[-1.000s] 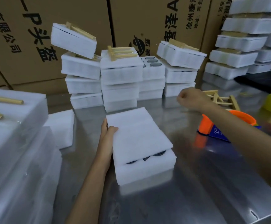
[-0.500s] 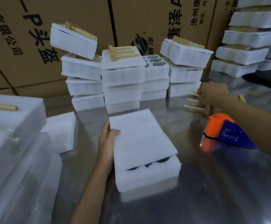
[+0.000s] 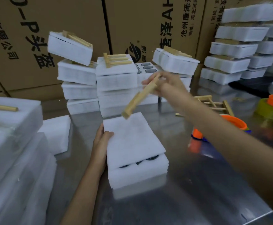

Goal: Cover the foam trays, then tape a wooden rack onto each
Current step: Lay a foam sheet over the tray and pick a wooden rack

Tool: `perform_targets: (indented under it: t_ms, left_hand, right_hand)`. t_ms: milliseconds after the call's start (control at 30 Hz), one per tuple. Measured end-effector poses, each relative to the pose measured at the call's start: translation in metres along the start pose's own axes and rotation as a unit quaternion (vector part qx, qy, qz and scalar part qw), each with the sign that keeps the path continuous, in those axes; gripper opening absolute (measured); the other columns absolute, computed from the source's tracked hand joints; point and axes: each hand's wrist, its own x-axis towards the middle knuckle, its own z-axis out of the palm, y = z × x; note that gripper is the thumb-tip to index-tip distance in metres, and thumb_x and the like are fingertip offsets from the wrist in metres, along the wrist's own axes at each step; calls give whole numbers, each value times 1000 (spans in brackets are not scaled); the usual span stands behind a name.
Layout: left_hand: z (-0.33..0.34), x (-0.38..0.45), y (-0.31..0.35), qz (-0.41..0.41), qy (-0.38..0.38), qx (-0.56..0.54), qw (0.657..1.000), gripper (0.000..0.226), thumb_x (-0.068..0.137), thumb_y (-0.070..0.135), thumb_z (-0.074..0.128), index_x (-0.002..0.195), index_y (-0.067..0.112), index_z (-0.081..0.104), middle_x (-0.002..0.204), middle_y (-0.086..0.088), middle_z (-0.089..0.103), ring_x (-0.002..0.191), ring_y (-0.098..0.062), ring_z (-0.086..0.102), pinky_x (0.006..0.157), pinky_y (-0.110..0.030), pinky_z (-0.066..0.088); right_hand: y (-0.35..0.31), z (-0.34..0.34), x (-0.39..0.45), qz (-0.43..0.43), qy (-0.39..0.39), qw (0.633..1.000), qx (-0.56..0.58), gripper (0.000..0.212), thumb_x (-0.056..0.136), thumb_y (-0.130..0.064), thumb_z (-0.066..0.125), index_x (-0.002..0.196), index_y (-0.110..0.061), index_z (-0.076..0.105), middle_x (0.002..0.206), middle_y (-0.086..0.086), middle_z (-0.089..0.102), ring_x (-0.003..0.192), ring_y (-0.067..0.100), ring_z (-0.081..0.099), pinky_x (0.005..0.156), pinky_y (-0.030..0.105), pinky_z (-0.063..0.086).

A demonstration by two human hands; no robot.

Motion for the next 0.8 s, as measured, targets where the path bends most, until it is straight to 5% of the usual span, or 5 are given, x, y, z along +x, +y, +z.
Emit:
perform_targets:
  t_ms: [167,367,500,567,800]
  left_hand:
    - [-10,9,-6,-10,-71,-7,997,39,103,0,38,139,-11,46,110,-18,66,103,-15,55,71,-5,46]
    - [0,0,2,0,-56,-91,994,56,78,11,44,129,23,63,125,-10,67,112,-28,65,92,-43,53]
    - [4,1,6,-6,-39,-115,993,57,79,10,44,133,17,60,128,-12,66,114,-29,63,95,-45,51]
    - [4,1,6,-16,-20,-120,992,47,89,12,44,134,17,60,129,-12,66,117,-32,63,99,-47,50]
    - [12,-1,4,-62,5,-153,986,41,100,9,40,127,33,60,111,5,74,95,-12,73,71,-25,57]
  right_hand:
    - [55,54,-28,182,-37,958,218,20,101,4,36,95,-1,55,98,24,65,90,31,66,85,34,55]
    - [72,47,-21,252,-23,935,251,37,104,-5,35,138,5,48,134,27,55,128,32,54,110,35,42]
    - [74,31,-21,236,0,962,137,40,106,-20,35,140,-4,48,135,10,56,128,15,52,107,20,38]
    - [79,28,-29,224,18,970,91,38,104,-28,43,137,-12,53,125,-2,59,99,-8,62,78,1,44]
    - [117,25,-64,263,-31,933,244,32,97,-39,56,112,-19,75,107,4,74,97,19,72,71,28,58]
